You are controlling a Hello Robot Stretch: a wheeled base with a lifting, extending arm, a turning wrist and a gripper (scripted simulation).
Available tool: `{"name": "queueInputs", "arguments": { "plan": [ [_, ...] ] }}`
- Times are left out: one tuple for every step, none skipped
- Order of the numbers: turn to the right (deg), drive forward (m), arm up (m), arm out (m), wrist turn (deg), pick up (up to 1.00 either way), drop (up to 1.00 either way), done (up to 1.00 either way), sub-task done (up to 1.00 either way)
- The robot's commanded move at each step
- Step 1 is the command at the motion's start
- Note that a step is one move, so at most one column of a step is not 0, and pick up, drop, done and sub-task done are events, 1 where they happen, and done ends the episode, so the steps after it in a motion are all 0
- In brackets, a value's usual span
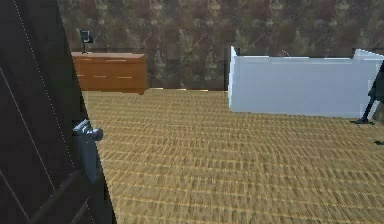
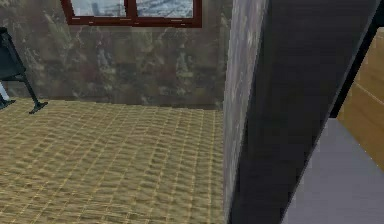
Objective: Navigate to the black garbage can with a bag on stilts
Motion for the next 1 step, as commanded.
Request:
{"name": "queueInputs", "arguments": {
  "plan": [
    [0.0, 0.05, 0.0, 0.0, 0.0, 0.0, 0.0, 0.0, 0.0]
  ]
}}
